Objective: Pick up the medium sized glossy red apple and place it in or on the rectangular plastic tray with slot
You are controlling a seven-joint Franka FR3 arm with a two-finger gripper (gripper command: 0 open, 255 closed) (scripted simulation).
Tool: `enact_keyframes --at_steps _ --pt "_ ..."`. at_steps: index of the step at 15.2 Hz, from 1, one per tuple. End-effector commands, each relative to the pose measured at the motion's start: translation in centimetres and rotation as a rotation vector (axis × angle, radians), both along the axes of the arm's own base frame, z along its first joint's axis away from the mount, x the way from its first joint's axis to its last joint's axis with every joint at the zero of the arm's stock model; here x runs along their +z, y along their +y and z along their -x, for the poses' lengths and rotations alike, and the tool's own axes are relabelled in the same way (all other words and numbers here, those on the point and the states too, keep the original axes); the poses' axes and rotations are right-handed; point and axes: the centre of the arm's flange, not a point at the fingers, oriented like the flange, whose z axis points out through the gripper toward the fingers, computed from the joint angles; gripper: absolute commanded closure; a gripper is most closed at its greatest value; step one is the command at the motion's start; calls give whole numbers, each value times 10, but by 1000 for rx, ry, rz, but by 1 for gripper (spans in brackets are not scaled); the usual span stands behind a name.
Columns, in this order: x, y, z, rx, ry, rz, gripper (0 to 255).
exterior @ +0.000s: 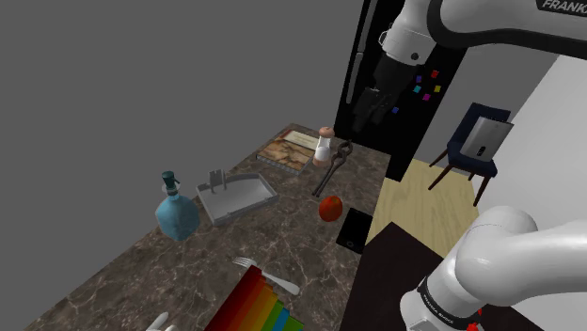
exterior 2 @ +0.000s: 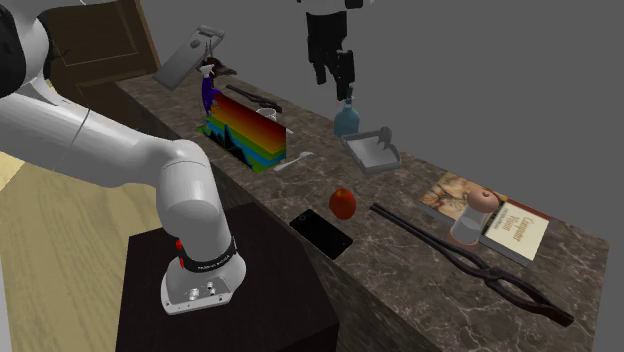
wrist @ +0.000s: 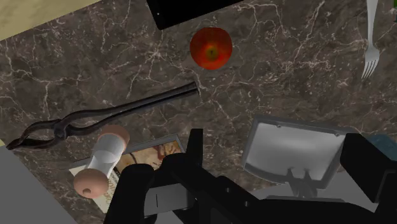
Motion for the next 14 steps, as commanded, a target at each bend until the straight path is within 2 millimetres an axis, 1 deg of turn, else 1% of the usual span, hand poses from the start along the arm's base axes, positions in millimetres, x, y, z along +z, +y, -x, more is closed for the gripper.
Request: enact_keyframes --at_steps 1,8,14 --pt "0 0 0 0 0 0 0" --pt "-88 -3 -33 -17 66 20 0" --pt "-165 -8 -57 -31 122 36 0"
